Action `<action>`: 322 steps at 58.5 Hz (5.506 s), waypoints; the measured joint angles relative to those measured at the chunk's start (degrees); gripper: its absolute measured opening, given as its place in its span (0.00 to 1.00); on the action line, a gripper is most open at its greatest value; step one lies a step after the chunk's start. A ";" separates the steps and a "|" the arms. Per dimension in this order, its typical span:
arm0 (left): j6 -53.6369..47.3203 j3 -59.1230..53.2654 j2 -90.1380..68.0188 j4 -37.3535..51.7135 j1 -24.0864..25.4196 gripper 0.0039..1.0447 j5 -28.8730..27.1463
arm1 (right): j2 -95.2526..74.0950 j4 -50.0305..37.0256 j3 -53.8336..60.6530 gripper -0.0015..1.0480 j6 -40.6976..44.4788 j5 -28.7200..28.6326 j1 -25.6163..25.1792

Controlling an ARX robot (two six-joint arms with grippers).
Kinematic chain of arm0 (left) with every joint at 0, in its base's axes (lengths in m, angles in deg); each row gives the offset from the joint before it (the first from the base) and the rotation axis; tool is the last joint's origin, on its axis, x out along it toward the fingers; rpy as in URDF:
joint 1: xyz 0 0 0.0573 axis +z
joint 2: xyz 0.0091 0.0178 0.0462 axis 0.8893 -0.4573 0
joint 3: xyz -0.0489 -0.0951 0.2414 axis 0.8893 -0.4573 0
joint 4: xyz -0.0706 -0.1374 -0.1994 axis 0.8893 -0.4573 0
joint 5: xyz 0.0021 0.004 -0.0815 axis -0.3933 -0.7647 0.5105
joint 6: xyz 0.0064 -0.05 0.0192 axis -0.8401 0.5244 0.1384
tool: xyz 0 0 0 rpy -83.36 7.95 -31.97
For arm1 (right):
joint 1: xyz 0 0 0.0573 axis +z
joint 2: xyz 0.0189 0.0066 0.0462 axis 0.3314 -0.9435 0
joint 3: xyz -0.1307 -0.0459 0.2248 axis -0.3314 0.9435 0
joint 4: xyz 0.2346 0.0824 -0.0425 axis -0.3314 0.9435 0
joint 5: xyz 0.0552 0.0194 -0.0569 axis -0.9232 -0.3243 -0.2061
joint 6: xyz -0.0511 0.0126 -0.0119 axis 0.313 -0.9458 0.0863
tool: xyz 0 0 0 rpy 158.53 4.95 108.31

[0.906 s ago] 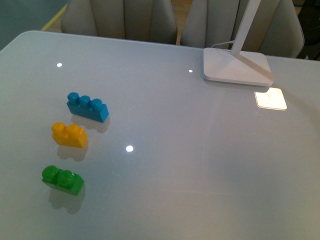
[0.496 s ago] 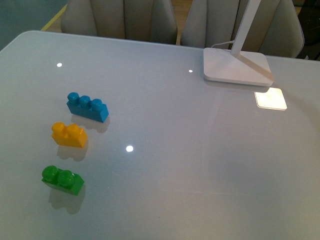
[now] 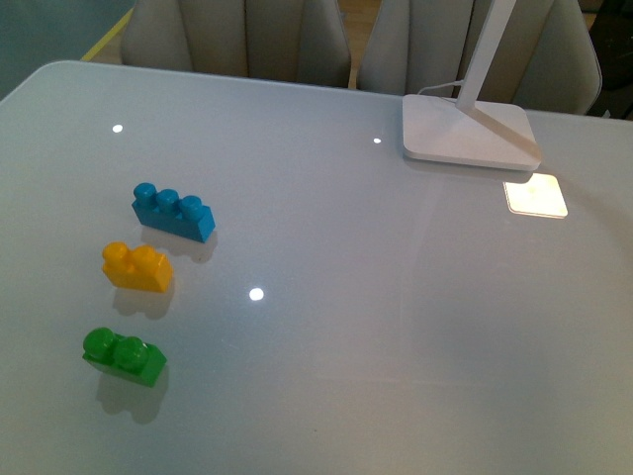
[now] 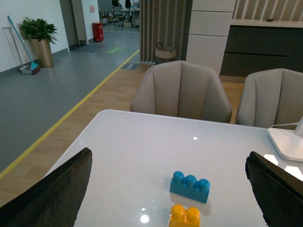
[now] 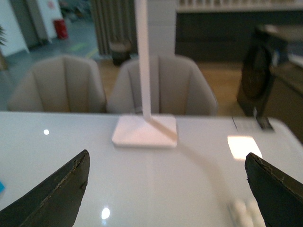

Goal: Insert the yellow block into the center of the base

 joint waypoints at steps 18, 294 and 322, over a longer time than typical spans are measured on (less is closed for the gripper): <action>0.00 0.00 0.07 0.00 0.00 0.93 -0.02 | -42.86 -19.30 -9.88 0.92 11.69 -26.23 -35.45; 0.00 0.00 0.07 0.00 0.00 0.93 -0.02 | -135.34 -35.60 -59.14 0.92 -25.31 -12.26 32.11; 0.00 0.00 0.07 0.00 0.00 0.93 -0.02 | -124.85 -43.82 -47.84 0.92 -20.98 -7.30 23.47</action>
